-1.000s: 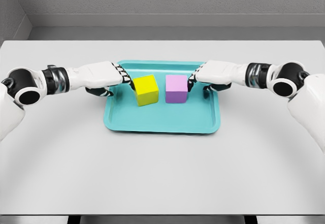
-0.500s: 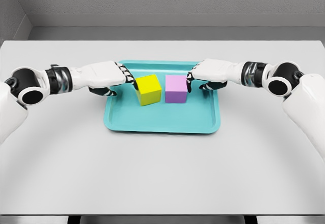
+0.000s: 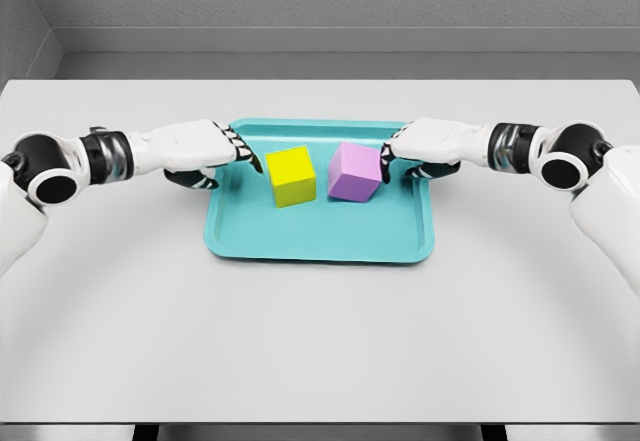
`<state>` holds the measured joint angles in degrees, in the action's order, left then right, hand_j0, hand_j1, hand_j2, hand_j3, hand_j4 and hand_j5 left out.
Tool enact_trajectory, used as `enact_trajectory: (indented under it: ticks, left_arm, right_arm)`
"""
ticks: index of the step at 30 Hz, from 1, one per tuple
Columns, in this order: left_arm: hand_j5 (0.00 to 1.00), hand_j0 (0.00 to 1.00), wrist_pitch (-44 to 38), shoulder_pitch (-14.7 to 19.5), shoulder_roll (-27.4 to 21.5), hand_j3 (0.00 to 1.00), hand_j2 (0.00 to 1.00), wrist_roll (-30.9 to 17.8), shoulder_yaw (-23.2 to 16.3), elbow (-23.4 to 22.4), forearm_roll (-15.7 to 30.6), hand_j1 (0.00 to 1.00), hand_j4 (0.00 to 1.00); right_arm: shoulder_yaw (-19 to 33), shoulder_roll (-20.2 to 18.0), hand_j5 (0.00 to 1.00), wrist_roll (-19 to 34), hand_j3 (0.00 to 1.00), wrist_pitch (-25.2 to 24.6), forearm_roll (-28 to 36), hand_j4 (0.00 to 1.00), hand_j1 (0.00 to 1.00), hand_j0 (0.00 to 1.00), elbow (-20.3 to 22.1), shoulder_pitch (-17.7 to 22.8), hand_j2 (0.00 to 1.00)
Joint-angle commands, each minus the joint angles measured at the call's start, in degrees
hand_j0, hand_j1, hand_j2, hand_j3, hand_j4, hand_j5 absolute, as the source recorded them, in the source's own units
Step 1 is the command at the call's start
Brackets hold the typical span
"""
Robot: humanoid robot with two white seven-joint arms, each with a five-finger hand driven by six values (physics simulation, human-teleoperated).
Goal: Push two cubes
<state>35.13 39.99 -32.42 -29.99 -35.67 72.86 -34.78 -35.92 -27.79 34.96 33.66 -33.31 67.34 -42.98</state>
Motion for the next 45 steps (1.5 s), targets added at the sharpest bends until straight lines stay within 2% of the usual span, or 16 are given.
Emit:
enact_trajectory:
  ticks: [1,3,5,12,24,29,39,45]
  left_arm:
    - [0.75,0.75,-0.1,0.0,-0.1,0.75,0.75,0.0,0.1,-0.1,0.4,0.75,0.75]
    - [0.75,0.75,-0.1,0.1,-0.1,0.75,0.75,0.0,0.0,-0.2,0.3,0.75,0.75]
    - [0.75,0.75,-0.1,0.0,-0.1,0.75,0.75,0.0,-0.1,-0.1,0.3,0.75,0.75]
    - [0.75,0.75,-0.1,0.2,0.3,0.75,0.75,0.0,-0.3,-0.1,0.2,0.75,0.75]
    - [0.75,0.75,-0.1,0.2,1.5,0.75,0.75,0.0,-0.7,-0.2,-0.3,0.75,0.75]
    - [0.75,0.75,-0.1,0.4,3.3,0.75,0.75,0.0,-0.7,-0.2,-1.4,0.75,0.75]
    - [0.75,0.75,-0.1,0.9,3.9,0.75,0.75,0.0,-0.6,-1.6,-2.1,0.75,0.75]
    - [0.78,0.78,-0.1,1.2,3.9,0.78,0.78,0.0,-0.5,-3.2,-2.0,0.78,0.78]
  right_arm:
    - [-0.6,-0.1,0.62,0.0,0.62,1.3,-2.1,0.62,0.62,0.62,0.1,0.0,0.62]
    - [-0.6,-0.1,0.62,0.0,0.62,1.3,-1.7,0.62,0.62,0.62,0.4,0.0,0.62]
    - [-0.1,-1.2,0.62,0.0,0.62,1.3,-1.7,0.62,0.62,0.62,3.8,0.3,0.62]
    - [0.1,-1.7,0.63,0.0,0.63,1.3,-1.3,0.63,0.63,0.63,4.5,0.1,0.63]
    - [-0.2,-2.1,0.63,0.0,0.63,1.3,-1.9,0.63,0.63,0.63,3.5,0.4,0.63]
    - [-0.6,-1.7,0.62,0.0,0.62,1.3,-2.0,0.62,0.62,0.62,1.1,0.2,0.62]
    - [-0.7,2.8,0.62,0.0,0.62,1.3,-2.8,0.62,0.62,0.62,-2.2,-0.4,0.62]
    - [-0.8,3.5,0.62,0.0,0.62,1.3,-3.4,0.62,0.62,0.62,-3.1,-1.3,0.62]
